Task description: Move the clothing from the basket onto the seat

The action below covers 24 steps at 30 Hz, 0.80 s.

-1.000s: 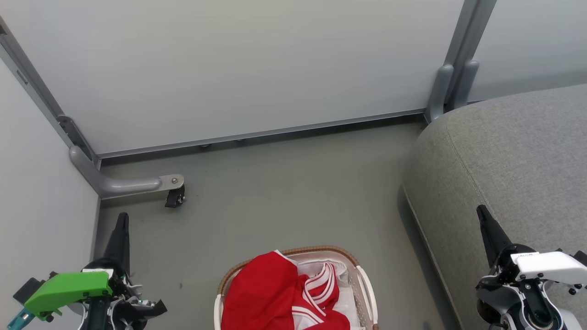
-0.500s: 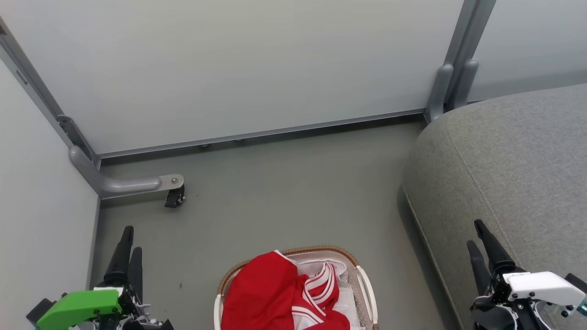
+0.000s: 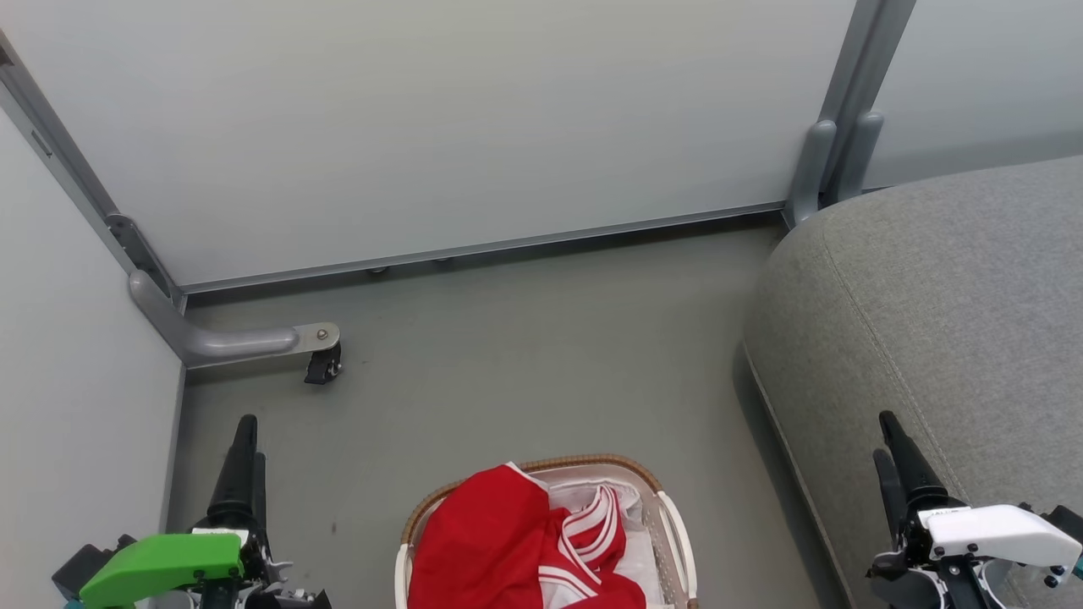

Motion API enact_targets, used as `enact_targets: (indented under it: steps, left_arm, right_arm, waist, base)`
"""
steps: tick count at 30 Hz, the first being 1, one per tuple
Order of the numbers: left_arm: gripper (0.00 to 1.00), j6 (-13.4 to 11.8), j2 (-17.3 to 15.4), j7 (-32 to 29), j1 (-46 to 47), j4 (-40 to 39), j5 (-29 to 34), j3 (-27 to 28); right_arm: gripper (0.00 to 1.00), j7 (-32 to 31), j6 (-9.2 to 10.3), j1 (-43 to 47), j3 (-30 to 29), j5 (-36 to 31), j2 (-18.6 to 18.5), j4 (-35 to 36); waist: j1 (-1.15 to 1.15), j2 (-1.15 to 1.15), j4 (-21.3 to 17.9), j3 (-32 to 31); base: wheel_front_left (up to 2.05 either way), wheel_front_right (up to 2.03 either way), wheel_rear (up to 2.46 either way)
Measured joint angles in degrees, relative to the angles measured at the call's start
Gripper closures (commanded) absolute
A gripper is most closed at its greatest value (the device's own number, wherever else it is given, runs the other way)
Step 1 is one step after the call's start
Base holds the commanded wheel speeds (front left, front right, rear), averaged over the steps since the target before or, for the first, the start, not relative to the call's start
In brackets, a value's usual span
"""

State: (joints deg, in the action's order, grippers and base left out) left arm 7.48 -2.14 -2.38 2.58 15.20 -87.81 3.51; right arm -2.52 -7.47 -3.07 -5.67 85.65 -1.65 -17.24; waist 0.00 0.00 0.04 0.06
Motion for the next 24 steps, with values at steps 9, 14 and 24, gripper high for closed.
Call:
enact_targets:
  steps: [9, 14, 24]
  left_arm:
    - [0.00, -0.52, -0.04, 2.09, -0.75, -3.61, 8.96, -1.04]
    - [0.00, -1.48, -0.08, 3.23, -0.77, -5.89, 14.84, -2.01]
    - [0.00, -3.08, -0.11, 5.38, -0.94, -7.98, 26.76, -4.44]
  right_arm:
    - [0.00, 2.18, 0.00, 0.00, -0.37, -10.77, -0.12, 2.35]
    - [0.00, 3.30, 0.00, 0.07, 0.53, -17.36, -0.19, 4.59]
    - [0.00, 5.38, 0.00, 1.39, 2.94, -30.54, -0.30, 7.58]
  waist:
    - [0.00, 0.00, 0.04, -0.06]
    - [0.00, 0.00, 0.12, -0.13]
    - [0.00, 0.00, 0.24, -0.23]
  base:
    - [0.00, 0.00, 0.00]
    - [0.00, 0.00, 0.00]
    - [0.00, 0.00, 0.00]
